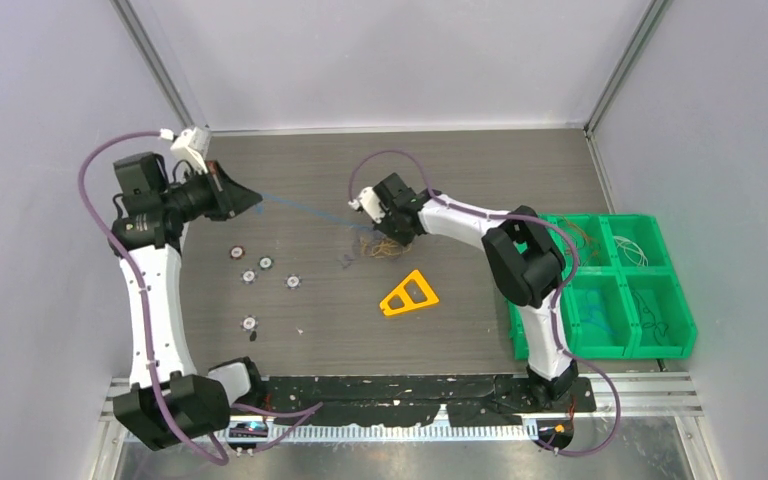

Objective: Untangle the cables

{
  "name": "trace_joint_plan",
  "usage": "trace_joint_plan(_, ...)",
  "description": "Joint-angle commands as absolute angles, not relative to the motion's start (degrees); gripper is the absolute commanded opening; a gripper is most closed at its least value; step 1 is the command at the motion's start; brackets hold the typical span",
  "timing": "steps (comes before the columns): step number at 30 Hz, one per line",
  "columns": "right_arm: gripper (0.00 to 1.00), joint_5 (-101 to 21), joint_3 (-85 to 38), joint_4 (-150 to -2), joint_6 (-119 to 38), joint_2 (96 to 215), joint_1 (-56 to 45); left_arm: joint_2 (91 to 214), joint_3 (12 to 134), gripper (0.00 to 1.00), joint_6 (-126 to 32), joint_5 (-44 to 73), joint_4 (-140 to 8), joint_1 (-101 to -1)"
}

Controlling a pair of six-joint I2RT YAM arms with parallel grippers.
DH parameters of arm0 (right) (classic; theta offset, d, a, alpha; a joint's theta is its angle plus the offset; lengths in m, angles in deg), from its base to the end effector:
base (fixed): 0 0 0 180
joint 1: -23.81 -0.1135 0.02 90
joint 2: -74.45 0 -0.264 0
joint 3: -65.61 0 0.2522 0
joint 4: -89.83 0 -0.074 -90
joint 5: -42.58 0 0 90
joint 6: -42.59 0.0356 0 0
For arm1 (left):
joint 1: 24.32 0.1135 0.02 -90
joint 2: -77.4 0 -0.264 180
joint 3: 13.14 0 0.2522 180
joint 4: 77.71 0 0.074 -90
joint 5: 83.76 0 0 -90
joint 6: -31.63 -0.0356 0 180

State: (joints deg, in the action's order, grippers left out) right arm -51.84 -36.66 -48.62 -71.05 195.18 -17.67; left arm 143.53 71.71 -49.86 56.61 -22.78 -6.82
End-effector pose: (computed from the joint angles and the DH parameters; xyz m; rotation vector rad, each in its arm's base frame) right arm 0.3381 0.2952 0.1657 -1.3835 2.2168 0.0089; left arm 0.2277 0.0430 0.3787 0.0148 2.0627 -0.8609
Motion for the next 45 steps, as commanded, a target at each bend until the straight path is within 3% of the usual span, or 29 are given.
trace_joint_plan(1,0.09,-55.1,-33.3,-45.1,-74.9,193.5,-13.5,141.1,80.5,0.0,-49.3,58.2,-22.9,-5.9)
trace_joint_plan(5,0.22,-52.7,-33.7,-44.2,-75.0,193.0,-11.8,141.4,86.1,0.0,-46.1,58.7,-24.2,-5.8)
trace_joint_plan(8,0.47,-47.4,-34.6,-42.8,-73.3,191.6,-10.9,141.4,87.9,0.0,-43.3,61.3,-26.1,-5.8)
trace_joint_plan(14,0.83,-36.7,-38.7,-39.1,-71.0,184.4,-6.9,139.2,88.1,0.0,-37.5,65.2,-32.1,-5.9)
trace_joint_plan(18,0.96,-29.3,-41.8,-37.1,-73.1,178.6,-3.8,138.4,87.0,0.0,-33.5,67.5,-35.3,-7.0)
trace_joint_plan(24,0.99,-14.7,-47.0,-36.5,-73.6,170.6,-3.2,137.8,85.4,0.0,-29.7,68.1,-39.3,-10.5)
trace_joint_plan(29,1.0,-5.8,-45.4,-49.7,-59.4,166.4,-6.7,138.2,85.4,0.0,-23.1,68.1,-46.3,-13.2)
trace_joint_plan(34,0.96,-7.9,-43.2,-62.6,-51.0,165.9,-14.7,139.7,86.6,0.0,-18.2,66.9,-50.2,-17.3)
trace_joint_plan(41,0.97,-16.1,-49.0,-66.0,-53.4,171.2,-21.1,141.7,85.7,0.0,-11.1,66.1,-56.9,-22.9)
trace_joint_plan(42,0.86,-16.2,-49.5,-66.2,-53.4,172.0,-21.2,142.0,85.7,0.0,-9.6,65.9,-58.5,-23.0)
trace_joint_plan(45,0.66,-13.5,-46.9,-66.6,-53.0,171.1,-21.3,143.0,86.8,0.0,-7.8,64.4,-59.5,-22.1)
